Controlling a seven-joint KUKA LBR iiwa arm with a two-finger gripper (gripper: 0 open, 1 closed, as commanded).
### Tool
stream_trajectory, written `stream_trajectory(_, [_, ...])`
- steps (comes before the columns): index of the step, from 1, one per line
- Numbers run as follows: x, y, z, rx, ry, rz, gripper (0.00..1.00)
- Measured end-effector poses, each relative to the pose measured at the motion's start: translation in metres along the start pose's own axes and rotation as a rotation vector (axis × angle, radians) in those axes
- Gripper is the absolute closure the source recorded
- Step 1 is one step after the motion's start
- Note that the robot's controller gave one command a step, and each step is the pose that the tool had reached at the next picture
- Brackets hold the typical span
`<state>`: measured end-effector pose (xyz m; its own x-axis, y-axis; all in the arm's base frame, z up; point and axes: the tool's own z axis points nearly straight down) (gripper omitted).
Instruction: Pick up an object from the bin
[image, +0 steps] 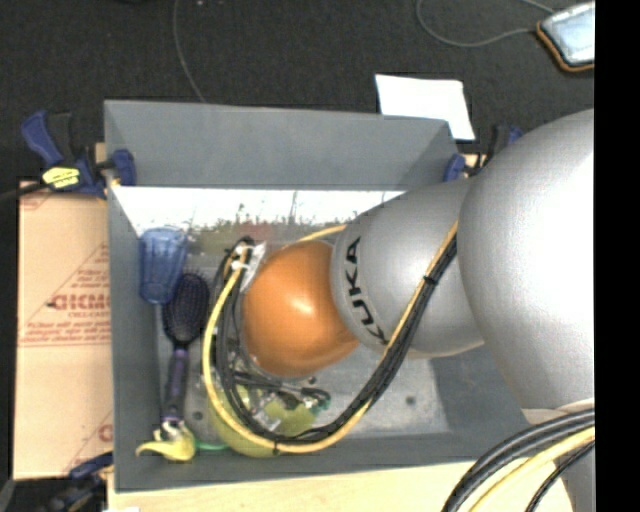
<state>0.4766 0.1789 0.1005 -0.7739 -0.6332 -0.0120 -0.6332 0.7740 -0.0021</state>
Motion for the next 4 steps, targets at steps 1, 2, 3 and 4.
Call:
stream_trajectory(1, [-0.023,-0.055,0.03,0.004,-0.008,-0.03,0.0])
stream_trajectory(2, [-0.023,-0.067,0.028,0.0,-0.008,-0.442,1.0])
stream_trajectory(3, [-0.023,-0.067,0.028,-0.001,-0.008,-0.441,1.0])
stream_trajectory(4, [-0.02,-0.066,0.014,-0.007,0.002,-0.442,1.0])
